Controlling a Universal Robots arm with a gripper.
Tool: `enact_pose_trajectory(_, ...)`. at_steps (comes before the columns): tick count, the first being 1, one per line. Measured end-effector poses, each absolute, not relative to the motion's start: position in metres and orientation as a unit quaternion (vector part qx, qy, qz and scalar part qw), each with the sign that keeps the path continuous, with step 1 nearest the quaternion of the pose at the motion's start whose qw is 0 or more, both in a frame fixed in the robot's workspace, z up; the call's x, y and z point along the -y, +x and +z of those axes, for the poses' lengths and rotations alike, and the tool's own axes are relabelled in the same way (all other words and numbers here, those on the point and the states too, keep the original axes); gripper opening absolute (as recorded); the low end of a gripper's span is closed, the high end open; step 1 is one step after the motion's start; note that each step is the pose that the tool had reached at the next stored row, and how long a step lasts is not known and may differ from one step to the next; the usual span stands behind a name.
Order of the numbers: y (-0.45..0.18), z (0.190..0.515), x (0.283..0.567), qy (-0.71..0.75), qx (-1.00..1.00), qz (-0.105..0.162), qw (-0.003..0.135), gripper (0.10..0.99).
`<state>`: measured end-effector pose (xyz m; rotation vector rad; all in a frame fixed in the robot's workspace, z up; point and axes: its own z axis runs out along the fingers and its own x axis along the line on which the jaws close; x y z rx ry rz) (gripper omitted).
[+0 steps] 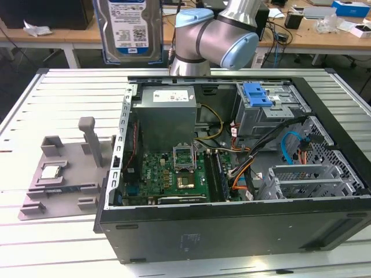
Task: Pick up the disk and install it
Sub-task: 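Pick up the disk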
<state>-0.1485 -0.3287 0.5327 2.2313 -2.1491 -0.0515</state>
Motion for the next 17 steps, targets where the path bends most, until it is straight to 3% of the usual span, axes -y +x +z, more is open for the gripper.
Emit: enact_pose_trajectory(17,-0.035,0.533,0.329,0.72,0.693,-0.017,0.022,0.361)
